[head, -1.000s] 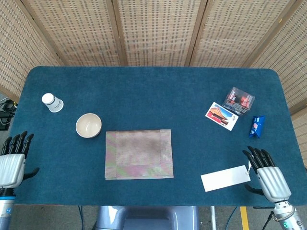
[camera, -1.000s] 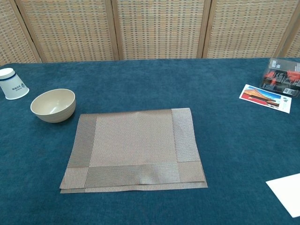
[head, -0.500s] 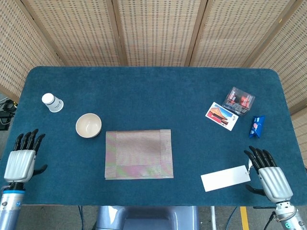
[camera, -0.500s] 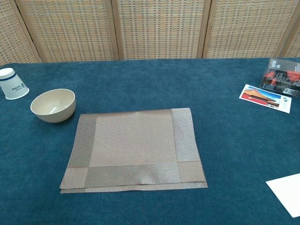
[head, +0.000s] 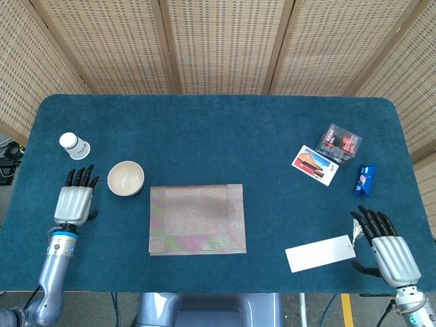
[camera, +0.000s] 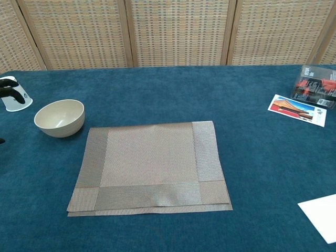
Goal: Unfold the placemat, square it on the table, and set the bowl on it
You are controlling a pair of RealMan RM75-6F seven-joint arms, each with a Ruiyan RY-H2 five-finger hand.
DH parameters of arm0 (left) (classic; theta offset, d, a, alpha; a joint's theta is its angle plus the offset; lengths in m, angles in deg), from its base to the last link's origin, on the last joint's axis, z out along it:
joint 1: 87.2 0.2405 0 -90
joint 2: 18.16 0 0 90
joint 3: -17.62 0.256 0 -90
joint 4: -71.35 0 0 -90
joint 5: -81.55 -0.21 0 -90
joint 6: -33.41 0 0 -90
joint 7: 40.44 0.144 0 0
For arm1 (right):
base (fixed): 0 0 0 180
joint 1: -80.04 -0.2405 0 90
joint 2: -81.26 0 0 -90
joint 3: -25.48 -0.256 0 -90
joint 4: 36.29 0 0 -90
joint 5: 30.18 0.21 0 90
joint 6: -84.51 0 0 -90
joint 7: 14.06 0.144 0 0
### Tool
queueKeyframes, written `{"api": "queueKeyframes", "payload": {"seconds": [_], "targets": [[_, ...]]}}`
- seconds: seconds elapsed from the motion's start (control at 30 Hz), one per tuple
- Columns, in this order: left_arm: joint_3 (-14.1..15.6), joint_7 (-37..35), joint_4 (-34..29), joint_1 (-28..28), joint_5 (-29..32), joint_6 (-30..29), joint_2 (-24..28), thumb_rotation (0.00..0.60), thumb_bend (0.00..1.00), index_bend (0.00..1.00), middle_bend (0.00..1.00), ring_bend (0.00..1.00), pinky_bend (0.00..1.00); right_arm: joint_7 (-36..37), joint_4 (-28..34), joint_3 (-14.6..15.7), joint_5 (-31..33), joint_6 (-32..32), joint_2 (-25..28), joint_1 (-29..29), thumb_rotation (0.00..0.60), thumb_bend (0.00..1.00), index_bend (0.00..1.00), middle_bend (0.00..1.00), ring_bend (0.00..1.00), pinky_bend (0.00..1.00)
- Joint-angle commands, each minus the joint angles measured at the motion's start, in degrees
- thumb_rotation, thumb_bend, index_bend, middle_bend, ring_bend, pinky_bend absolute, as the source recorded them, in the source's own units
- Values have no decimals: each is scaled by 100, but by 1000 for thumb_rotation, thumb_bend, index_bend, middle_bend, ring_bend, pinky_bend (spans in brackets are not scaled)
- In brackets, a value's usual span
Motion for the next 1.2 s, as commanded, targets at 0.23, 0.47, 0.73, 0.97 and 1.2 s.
{"api": "queueKeyframes", "payload": {"seconds": [0.23,0.47,0.73,0.97,1.2], "targets": [[-124,464,625,-506,486,310,-622,600,224,244,0,0,0,166,-3,-43,86,49,76,-25,600,78,87,0,0,0],[-169,685,1109,-823,708,405,-1131,600,236,287,0,0,0,277,23,-66,91,2,141,-14,600,77,87,0,0,0],[-156,880,1612,-1031,859,383,-1529,600,237,382,0,0,0,387,21,-84,108,-1,192,-15,600,72,87,0,0,0],[-126,891,2092,-1158,848,282,-1940,600,260,573,0,0,0,449,36,-83,40,-76,233,4,600,65,87,0,0,0],[-19,690,2335,-1115,673,146,-2104,600,486,647,0,0,0,491,37,-78,16,-94,252,13,600,65,87,0,0,0]]}}
